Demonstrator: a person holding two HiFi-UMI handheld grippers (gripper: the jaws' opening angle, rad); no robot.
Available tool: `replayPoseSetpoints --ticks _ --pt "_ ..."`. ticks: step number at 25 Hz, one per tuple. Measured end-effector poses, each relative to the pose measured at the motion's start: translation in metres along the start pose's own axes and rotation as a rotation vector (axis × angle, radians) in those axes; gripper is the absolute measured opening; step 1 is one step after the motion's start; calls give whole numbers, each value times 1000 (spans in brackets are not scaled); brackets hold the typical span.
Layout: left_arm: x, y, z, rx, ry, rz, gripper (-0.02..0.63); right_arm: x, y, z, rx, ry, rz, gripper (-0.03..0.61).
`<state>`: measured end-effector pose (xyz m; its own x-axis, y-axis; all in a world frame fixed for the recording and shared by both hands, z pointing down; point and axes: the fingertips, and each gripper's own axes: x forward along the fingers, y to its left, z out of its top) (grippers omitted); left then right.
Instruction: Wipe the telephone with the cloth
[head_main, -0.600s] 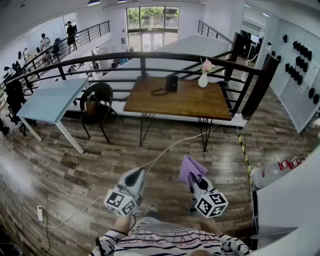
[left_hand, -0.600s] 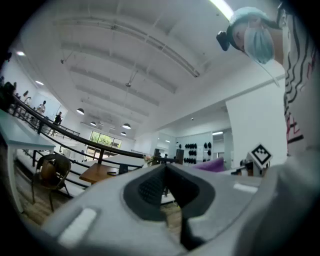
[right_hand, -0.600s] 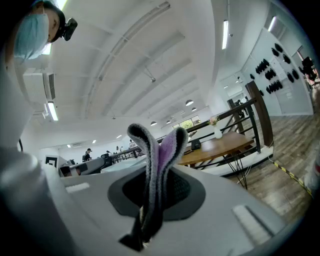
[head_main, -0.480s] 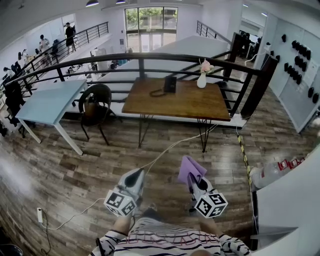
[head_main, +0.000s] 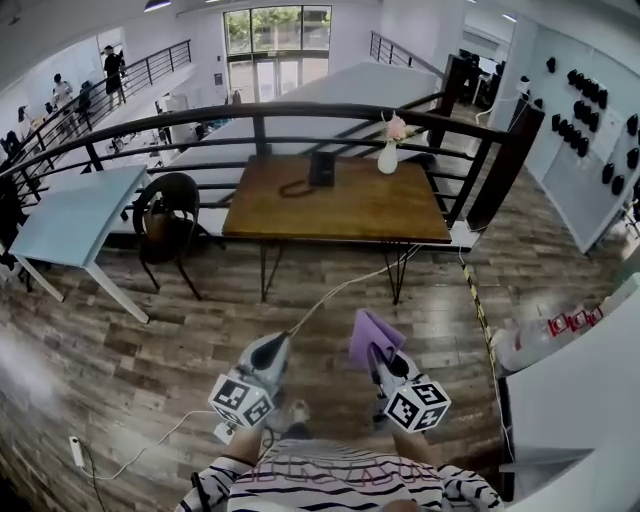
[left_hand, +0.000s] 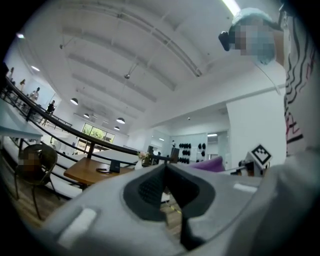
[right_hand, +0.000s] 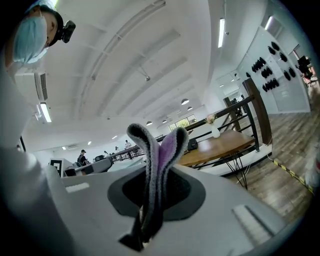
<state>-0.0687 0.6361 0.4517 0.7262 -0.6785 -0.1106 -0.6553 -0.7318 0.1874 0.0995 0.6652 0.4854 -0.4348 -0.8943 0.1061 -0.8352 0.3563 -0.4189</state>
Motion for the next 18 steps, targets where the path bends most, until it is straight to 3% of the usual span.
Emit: replayPoseSetpoints --ticks 18 --pt "88 204 32 0 49 -45 3 219 -13 33 35 10 -41 35"
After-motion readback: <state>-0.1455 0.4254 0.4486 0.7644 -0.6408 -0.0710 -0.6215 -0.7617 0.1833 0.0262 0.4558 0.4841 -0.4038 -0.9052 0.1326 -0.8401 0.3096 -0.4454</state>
